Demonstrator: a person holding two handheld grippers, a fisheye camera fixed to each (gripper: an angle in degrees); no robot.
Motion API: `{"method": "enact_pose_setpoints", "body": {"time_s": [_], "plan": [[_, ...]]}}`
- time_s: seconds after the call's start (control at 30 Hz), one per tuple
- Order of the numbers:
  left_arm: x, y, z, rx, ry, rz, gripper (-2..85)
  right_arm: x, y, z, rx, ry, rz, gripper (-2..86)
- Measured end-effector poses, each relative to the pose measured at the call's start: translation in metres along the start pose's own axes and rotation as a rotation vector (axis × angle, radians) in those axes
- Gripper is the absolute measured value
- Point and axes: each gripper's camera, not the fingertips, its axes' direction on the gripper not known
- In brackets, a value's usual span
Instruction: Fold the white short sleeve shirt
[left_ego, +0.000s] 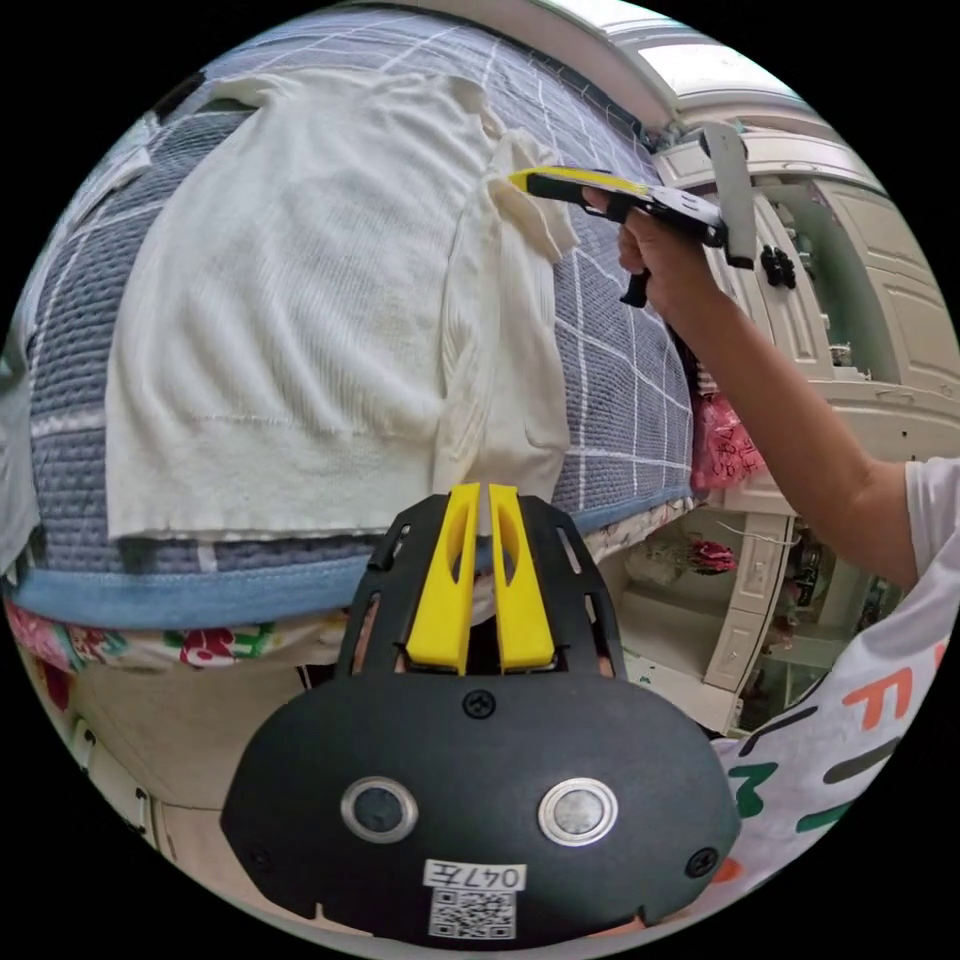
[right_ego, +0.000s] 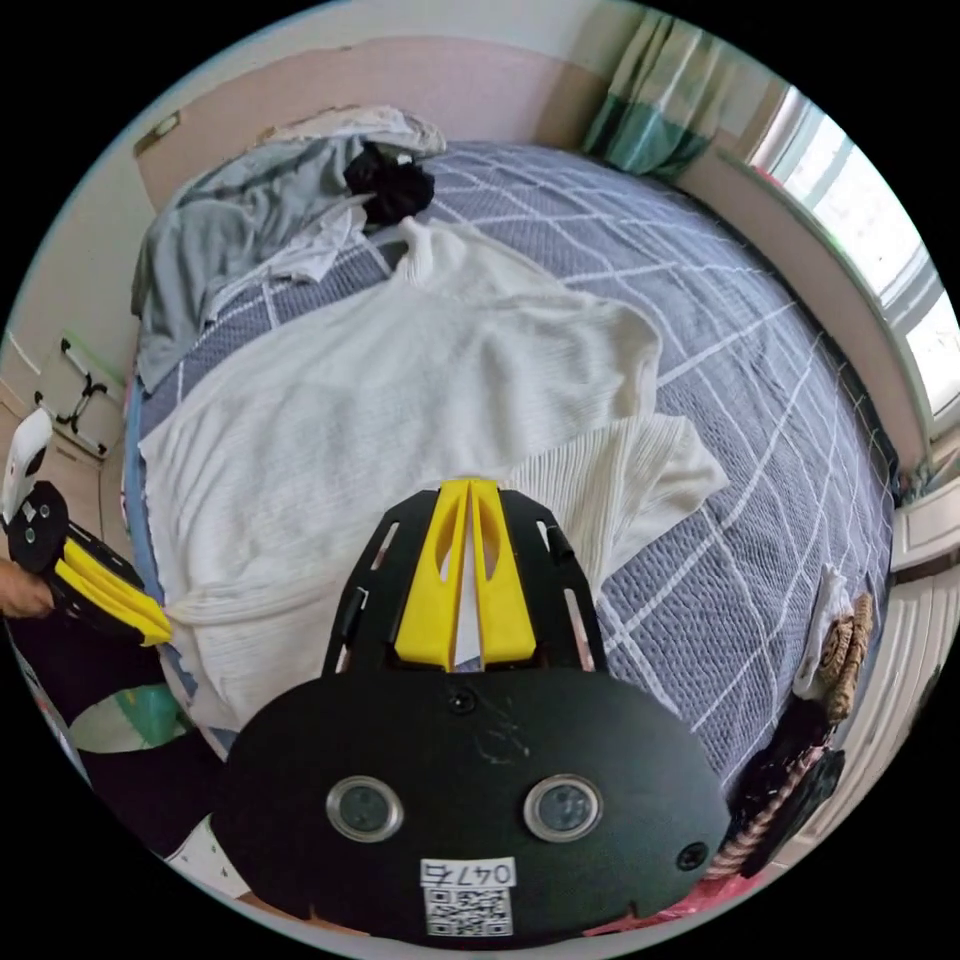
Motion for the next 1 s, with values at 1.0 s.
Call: {"method": "enact_pose_setpoints", "body": {"time_s": [1.0], "plan": [[-0.110, 0.019, -0.112, 0.158, -0.291, -0.226, 1.3, -0.053, -0.214, 0.057, 0.123, -0.036, -0.057, 5.8]]}}
